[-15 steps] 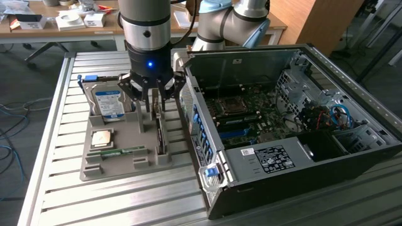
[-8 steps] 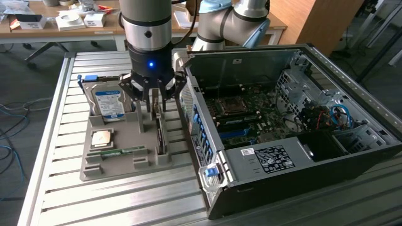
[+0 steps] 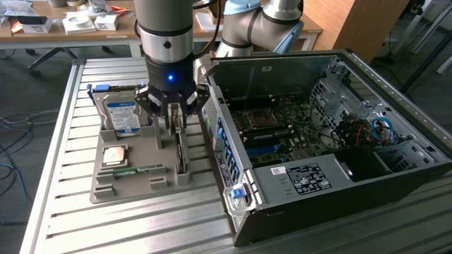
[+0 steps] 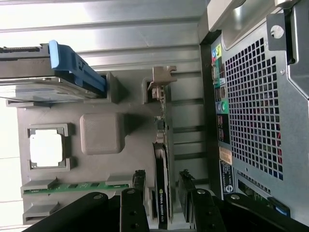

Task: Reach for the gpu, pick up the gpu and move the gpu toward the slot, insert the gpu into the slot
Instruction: 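Pick up the gpu and move the gpu toward the slot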

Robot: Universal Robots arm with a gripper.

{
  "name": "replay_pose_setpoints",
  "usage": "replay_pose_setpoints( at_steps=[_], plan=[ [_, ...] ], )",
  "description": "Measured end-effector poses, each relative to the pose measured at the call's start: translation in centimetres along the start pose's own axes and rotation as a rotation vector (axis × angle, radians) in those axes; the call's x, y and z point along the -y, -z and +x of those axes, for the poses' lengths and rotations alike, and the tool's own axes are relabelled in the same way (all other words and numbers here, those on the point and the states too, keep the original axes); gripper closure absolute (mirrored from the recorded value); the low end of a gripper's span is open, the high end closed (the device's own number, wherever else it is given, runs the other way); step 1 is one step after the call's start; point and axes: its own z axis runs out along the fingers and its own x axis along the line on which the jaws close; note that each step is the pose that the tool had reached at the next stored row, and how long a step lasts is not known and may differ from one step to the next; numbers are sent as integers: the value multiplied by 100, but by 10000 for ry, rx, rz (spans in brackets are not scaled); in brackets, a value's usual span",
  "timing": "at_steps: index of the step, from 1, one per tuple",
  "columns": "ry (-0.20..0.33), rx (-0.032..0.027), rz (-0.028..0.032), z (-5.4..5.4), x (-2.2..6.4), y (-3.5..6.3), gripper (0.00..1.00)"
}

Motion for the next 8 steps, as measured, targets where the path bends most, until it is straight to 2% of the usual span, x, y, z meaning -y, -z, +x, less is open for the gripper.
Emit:
replay_pose_setpoints(
  at_steps=[8],
  plan=[
    [0,-2,2,1,4,-54,58]
  ],
)
